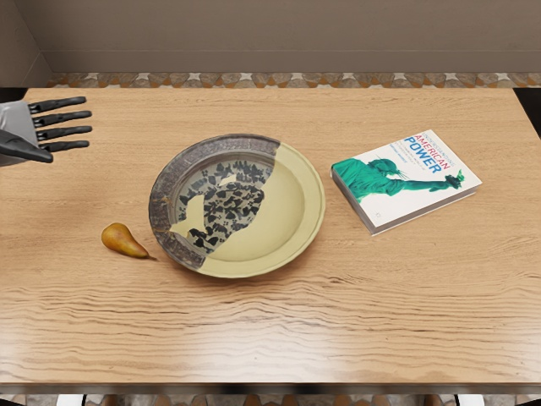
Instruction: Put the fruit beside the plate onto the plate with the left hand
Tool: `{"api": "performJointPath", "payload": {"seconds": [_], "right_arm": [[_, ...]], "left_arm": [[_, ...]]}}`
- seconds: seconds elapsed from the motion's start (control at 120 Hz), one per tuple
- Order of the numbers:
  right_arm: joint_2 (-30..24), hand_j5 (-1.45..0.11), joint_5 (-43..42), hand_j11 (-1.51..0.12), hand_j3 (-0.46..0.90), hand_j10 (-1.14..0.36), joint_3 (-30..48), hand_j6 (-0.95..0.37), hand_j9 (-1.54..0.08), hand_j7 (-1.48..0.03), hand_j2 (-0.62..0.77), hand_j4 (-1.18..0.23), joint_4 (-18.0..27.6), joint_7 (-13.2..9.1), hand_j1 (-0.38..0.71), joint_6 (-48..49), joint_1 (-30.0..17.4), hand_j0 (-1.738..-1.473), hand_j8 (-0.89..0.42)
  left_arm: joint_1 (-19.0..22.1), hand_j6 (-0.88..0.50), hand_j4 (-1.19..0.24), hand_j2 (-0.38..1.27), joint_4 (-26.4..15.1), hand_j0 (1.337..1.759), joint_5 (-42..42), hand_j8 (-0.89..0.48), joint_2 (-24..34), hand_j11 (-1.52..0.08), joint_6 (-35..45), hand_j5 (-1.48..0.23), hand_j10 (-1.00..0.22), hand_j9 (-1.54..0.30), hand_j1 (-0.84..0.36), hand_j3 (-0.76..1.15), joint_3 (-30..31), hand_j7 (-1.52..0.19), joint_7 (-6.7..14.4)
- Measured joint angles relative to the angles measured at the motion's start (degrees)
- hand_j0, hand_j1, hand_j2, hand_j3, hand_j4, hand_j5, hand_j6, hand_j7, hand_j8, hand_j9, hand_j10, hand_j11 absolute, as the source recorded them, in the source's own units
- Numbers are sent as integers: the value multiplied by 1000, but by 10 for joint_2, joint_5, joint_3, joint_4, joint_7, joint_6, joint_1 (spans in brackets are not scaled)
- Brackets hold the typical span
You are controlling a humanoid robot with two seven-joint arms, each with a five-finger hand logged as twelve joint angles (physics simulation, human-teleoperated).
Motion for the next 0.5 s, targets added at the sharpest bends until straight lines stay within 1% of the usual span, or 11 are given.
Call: {"api": "performJointPath", "payload": {"seconds": [0.125,0.175,0.258,0.308,0.35,0.375,0.425,0.5], "right_arm": [[0,0,0,0,0,0,0,0,0,0,0,0,0,0,-349,0,0,-1658,0],[0,0,0,0,0,0,0,0,0,0,0,0,0,0,-349,-1,0,-1658,0],[0,0,0,0,0,0,0,0,0,0,0,0,0,0,-349,-2,2,-1658,0],[0,0,0,0,0,0,0,0,0,0,0,0,0,0,-349,-2,3,-1658,0],[0,0,0,0,0,0,0,0,0,0,0,0,0,0,-349,-2,3,-1658,0],[0,0,0,0,0,0,0,0,0,0,0,0,0,0,-349,-2,3,-1658,0],[0,0,0,0,0,0,0,0,0,0,0,0,0,0,-349,-3,4,-1658,0],[0,0,0,0,0,0,0,0,0,0,0,0,-1,0,-349,-3,4,-1658,0]], "left_arm": [[-1,-9,-10,3,3,1658,1,-10,-5,-17,0,-17,-10,-17,333,0,2,-17,0],[-15,-9,-9,3,4,1658,11,-9,-5,-17,0,-17,-10,-17,333,0,3,-17,10],[-61,-9,-10,3,-1,1658,78,-10,-16,-17,0,-17,-11,-17,333,0,4,-17,43],[-102,-10,-11,3,-11,1658,137,-10,-31,-17,0,-17,-11,-17,333,0,4,-17,73],[-124,-12,-12,3,-25,1658,184,-12,-32,-19,0,-18,-13,-19,332,0,2,-19,100],[-139,-13,-14,3,-35,1658,215,-13,-32,-20,0,-20,-14,-20,331,0,1,-20,113],[-152,-16,-16,3,-73,1658,287,-16,-28,-22,0,-22,-16,-22,329,0,-1,-22,132],[-152,-20,-20,3,-156,1658,389,-20,-7,-24,0,-24,-20,-24,327,0,-2,-24,151]]}}
